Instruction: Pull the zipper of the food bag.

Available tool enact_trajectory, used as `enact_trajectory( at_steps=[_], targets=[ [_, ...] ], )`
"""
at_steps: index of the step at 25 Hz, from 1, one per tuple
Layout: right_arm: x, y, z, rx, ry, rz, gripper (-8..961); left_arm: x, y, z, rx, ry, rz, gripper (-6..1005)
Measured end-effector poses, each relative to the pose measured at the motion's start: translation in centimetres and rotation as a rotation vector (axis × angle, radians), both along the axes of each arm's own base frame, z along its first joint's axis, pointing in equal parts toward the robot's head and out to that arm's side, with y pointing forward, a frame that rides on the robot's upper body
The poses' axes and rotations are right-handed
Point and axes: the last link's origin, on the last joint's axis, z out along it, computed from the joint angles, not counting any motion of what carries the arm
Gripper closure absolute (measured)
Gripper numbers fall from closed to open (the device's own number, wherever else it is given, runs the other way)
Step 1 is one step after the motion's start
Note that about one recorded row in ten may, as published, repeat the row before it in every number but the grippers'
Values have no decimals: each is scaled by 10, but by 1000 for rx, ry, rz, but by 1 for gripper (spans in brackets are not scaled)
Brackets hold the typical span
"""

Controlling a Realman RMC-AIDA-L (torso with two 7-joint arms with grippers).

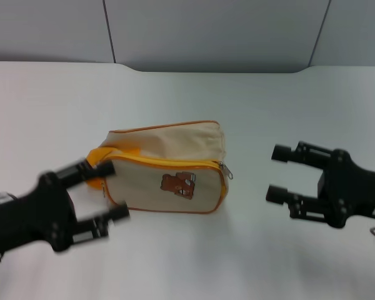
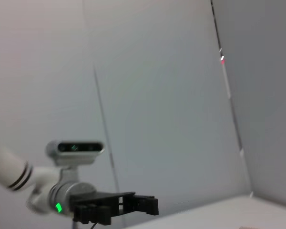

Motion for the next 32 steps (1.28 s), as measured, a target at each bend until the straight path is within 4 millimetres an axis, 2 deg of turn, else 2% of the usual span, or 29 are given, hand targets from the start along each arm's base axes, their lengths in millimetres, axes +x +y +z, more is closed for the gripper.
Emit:
enact_trajectory(
  at_steps=[8,13,32],
  targets=[
    [3,-15,-24,-192,-110,22,140,2,-5,-19,-133,96,-40,181],
    [0,-18,-32,-212,-130,49,127,0,-6,-23,-169,127,-36,183],
    [-1,-18,-33,-196,-135,73,129,-2,-7,-24,-187,149,-33,186]
  ],
)
